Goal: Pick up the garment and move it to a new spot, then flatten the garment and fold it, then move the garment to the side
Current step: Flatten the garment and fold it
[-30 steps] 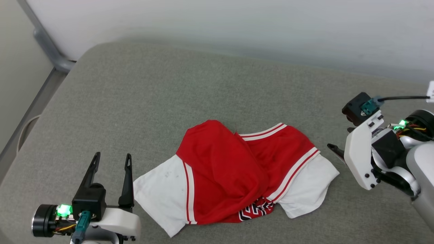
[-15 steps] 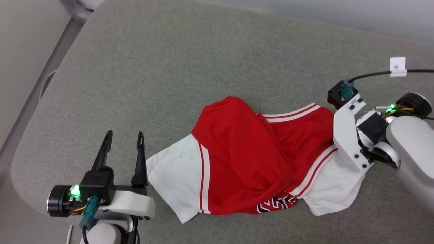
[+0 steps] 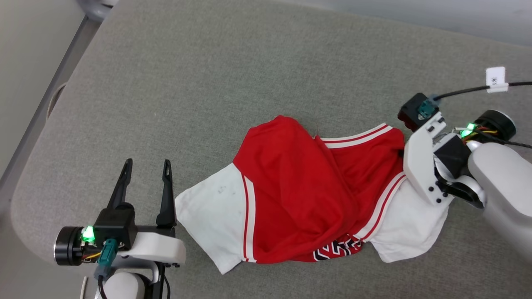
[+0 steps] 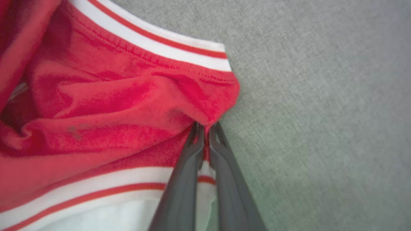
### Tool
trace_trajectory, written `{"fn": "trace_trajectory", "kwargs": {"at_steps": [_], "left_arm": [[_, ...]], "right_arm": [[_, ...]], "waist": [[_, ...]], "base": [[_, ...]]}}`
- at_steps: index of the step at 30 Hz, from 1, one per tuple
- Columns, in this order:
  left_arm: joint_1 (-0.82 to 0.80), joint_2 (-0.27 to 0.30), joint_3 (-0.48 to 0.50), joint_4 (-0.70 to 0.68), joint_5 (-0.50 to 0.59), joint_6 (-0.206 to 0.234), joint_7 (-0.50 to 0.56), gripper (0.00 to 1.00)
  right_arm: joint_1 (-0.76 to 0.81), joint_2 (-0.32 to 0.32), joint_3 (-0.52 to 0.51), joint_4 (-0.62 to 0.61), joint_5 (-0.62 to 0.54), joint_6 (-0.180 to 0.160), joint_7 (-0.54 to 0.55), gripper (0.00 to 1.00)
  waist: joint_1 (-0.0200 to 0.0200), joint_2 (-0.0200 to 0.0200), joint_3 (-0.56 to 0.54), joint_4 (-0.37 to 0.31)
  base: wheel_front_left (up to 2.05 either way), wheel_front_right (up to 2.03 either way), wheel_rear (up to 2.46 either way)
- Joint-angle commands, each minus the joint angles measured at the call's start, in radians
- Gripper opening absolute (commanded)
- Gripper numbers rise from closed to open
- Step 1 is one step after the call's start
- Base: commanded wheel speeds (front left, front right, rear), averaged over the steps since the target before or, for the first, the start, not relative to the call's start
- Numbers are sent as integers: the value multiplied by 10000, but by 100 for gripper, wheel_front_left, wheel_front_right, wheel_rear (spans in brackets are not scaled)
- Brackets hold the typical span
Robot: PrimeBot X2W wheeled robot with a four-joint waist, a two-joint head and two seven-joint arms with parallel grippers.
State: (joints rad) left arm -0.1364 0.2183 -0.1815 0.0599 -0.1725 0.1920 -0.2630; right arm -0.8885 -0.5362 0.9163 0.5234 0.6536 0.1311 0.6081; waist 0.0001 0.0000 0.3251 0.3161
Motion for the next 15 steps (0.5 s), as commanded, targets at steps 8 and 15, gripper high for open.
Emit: {"fn": "trace_trajectory", "kwargs": {"at_steps": [8,15], "left_arm": [[768,-207,516,79,475,-372,-25,100],[1210,-319,760,25,744,-569,-25,100]], "right_arm": [[1193,-1173,-865,-1436,222,-10,-1721,0],[2920,-2276,-2703,-3315,138,-10,-1472,0]], "waist": [[-1,0,-1100,-745],[-1,0,-1557,-1048]], "base": [[0,0,0],[0,0,0]]}}
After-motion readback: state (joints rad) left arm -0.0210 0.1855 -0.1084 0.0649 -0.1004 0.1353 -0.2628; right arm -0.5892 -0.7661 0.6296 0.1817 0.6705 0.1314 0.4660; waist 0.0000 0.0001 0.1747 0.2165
